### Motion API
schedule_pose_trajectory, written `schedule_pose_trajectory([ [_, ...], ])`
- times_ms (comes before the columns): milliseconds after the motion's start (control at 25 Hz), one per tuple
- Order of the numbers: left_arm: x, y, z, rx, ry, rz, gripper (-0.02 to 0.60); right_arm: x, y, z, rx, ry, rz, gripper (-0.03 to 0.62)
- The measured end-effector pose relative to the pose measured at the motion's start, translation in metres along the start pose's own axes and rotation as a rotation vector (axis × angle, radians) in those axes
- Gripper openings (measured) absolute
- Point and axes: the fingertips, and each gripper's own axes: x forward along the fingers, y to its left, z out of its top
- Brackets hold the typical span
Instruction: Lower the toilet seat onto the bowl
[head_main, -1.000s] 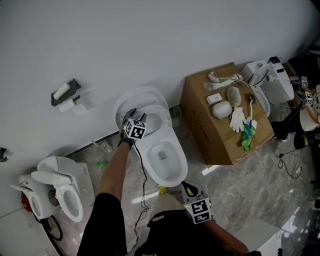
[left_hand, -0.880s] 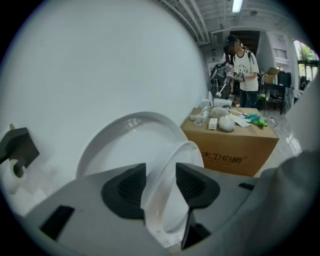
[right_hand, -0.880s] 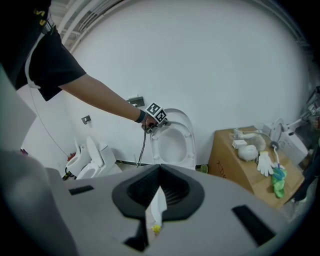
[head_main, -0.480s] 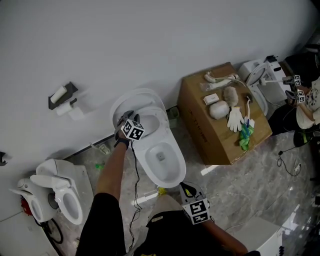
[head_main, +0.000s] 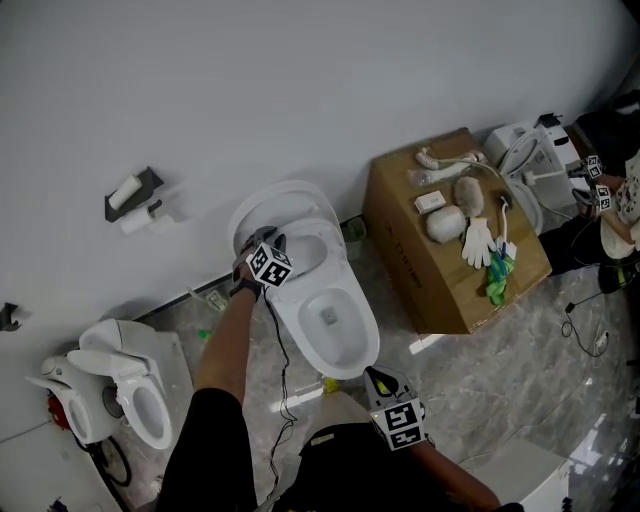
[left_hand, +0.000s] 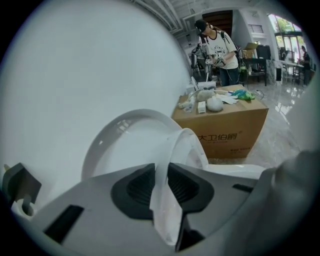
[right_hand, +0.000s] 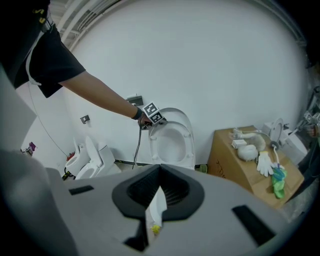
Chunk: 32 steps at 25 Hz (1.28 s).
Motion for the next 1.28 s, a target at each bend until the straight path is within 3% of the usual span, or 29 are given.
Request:
schedule_pose_trajectory([
  [160,0.0,-0.002,-0.002,-0.003,0.045,-0.046,0.087,0.007,-0.003,0.006,-0.008,-0.009,-0.01,-0.006],
  [320,-0.005,-0.002,-0.004,-0.089,0.065,-0.089,0.098,0.015,-0.004,0.009,-0.004,-0.015,-0.019,-0.006],
  [560,-0.011,-0.01,-0.003,-0.134,0.082,-0.122,0.104,0.023,-0.02,0.008,0.03,-0.001,-0.053,-0.006],
  [880,-0.021,-0.023,-0.008,-0.099,0.167,-0.214,0.104,0.033,-0.031,0.005,0.059,0.006,-0.072,-0.006],
  [1280,-0.035,-0.049,-0.002,-0.087,0.152,-0.263,0.104,0.03,-0.037,-0.005,0.071,0.026,-0.083,-0.006],
])
